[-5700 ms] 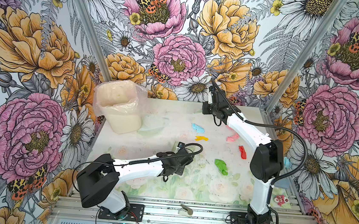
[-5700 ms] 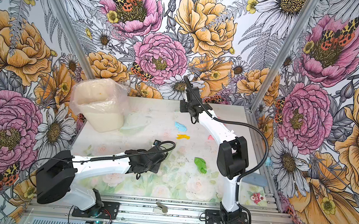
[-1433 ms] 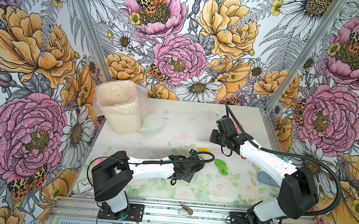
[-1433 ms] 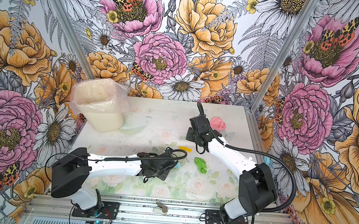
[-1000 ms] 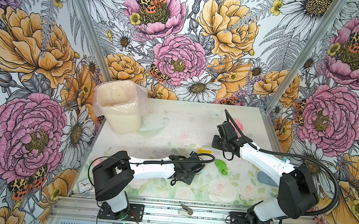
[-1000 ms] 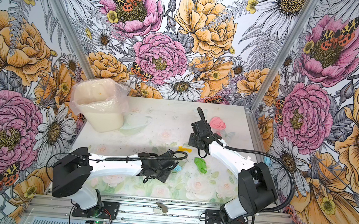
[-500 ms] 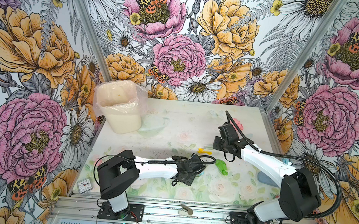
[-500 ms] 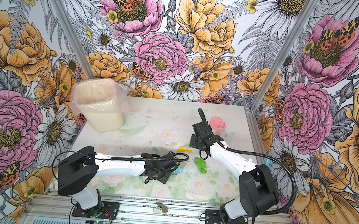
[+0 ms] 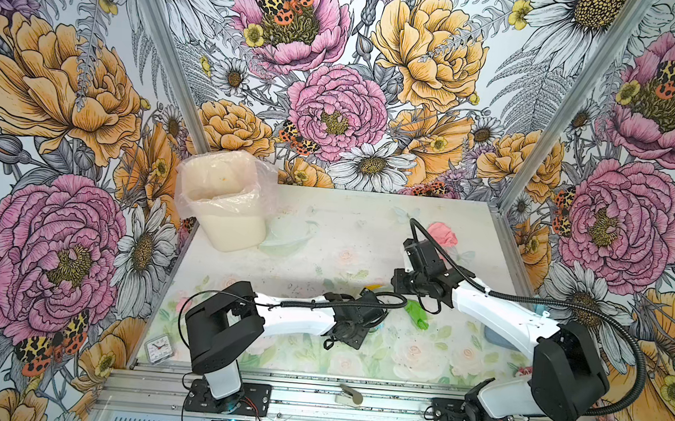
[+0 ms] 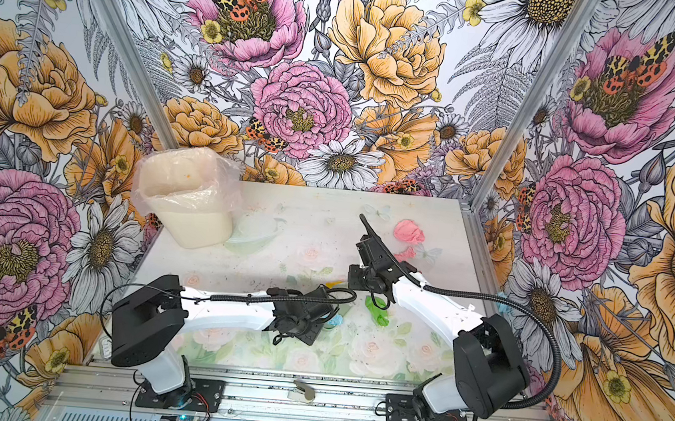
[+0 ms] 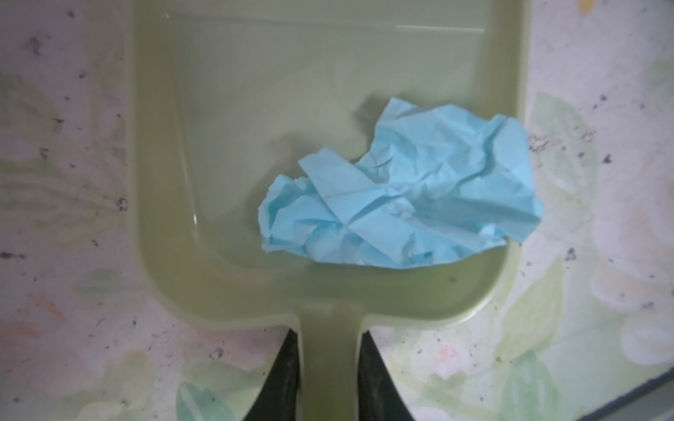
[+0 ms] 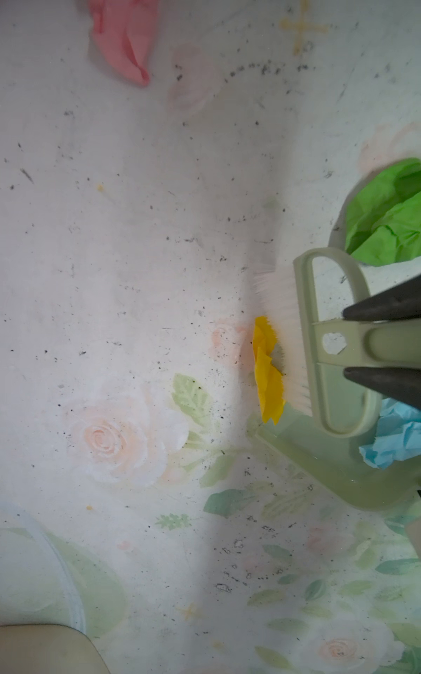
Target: Sweep away the paper scraps from the table
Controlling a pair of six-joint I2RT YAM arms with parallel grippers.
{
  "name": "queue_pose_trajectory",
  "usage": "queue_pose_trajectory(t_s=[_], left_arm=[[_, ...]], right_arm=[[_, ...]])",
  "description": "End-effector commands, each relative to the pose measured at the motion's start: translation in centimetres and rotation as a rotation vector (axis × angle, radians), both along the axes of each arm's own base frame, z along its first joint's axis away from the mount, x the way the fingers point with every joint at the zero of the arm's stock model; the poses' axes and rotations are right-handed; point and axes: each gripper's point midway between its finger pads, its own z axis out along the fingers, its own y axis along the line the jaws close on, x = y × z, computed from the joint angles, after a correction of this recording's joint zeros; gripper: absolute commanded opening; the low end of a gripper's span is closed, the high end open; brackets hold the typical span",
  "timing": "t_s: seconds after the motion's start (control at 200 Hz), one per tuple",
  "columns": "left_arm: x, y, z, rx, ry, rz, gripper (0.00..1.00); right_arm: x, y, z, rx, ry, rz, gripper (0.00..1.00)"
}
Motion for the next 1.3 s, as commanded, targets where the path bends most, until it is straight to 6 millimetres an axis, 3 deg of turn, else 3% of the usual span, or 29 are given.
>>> queue_pose_trajectory(t_s=[0.0,0.135,0.265,0.48,0.62,0.811,1.296], left_arm=[[0.0,-0.7,0.4,-0.025,0.001,-0.020,0.00],[0.0,-0.6,0.5,-0.029,-0.002,-0.017,0.00],[-0.2,-0.5,0.5,-0.030,0.001,-0.011,0.00],[-0.6,-0.5,0.9,-0.048,0.009,-0.011,0.00],[-0.5,-0.3,1.1,-0.049,-0.002,-0.006,0.00],[-0.4,0.0,0.7,-0.035,-0.002,0.011,0.00],[-0.2,0.3,0.3,-0.032,0.007,0.025,0.00]], right_arm=[[-0.4,-0.4,2.7,0.028,-0.048,0.026,0.00],[1.0,-1.0,5.2,0.044,-0.116,0.009,0.00],[3.0,-1.5,6.0,0.012,-0.149,-0.019,0.00],[6.4,-2.6,4.8,-0.094,-0.157,-0.107,0.00],[7.3,-2.4,2.9,-0.133,-0.123,-0.111,0.00],[6.3,-1.3,1.4,-0.172,-0.102,-0.071,0.00],[1.6,0.3,0.7,-0.149,-0.069,0.058,0.00]])
